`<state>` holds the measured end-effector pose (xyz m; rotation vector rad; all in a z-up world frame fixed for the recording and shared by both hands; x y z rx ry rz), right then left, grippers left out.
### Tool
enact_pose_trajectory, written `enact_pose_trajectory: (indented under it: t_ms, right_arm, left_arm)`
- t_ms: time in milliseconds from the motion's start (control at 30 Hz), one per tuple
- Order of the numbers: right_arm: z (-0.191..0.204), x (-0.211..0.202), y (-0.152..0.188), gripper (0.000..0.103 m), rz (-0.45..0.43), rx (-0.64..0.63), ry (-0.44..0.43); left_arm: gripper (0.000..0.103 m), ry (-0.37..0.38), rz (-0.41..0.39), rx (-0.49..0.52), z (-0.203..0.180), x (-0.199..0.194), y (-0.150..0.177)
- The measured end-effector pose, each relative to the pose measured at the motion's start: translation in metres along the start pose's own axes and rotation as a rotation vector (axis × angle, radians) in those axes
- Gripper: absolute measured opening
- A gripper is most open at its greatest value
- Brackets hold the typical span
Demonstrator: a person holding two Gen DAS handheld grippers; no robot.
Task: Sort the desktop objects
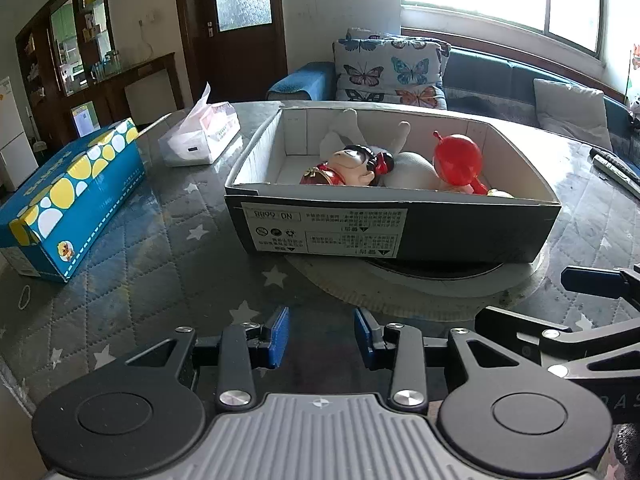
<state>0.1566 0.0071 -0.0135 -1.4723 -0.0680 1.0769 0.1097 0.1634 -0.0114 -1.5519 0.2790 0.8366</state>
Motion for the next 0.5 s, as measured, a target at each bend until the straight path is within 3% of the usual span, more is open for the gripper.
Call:
enact_pose_trajectory:
  t_ms: [500]
  right_arm:
    - [-0.0010, 0.0058, -0.0021, 0.103, 0.004, 0.008, 0.002]
  left_arm:
    - [0.039, -0.002, 0.008, -0.004, 0.0011, 0.0037, -0.0039]
Point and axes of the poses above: each gripper's, at about its wrist camera, not at the fingertips, and x roughly the way its jaws point, z to its left, y to its underside, the point moved 4 cm from there along x, roughly the way its jaws point, and after that the axes turned 4 degrees about -z, right-handed, at the moved point
